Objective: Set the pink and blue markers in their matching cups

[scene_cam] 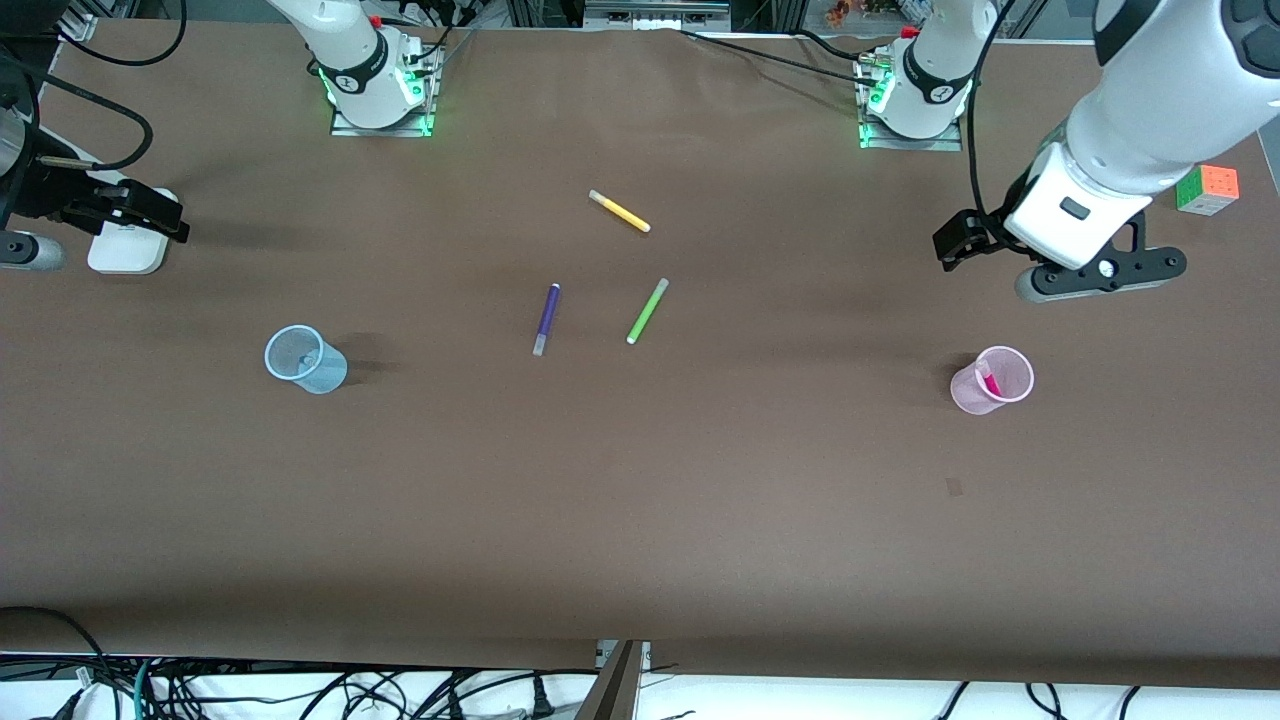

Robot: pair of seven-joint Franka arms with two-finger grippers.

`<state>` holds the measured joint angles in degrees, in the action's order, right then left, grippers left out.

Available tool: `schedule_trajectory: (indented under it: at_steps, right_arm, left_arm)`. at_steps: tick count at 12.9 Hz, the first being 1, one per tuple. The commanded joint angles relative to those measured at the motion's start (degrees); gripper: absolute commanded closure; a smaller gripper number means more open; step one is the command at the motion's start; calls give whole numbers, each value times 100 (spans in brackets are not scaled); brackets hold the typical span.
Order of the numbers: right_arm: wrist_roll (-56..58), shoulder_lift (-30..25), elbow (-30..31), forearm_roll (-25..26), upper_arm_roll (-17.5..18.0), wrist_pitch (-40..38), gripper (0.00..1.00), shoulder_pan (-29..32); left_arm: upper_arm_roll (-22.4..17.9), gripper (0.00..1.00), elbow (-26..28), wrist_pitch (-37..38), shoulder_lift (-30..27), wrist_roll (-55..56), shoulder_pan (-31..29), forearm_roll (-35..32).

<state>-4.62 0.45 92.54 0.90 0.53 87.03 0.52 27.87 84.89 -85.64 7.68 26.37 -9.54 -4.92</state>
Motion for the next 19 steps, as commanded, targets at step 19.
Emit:
schedule_trajectory:
  at_steps: [19]
  right_arm:
    - [58, 51, -87, 42, 17, -28, 0, 19]
  left_arm:
    - [-2277, 0, 889, -779, -750, -1706, 1473, 325]
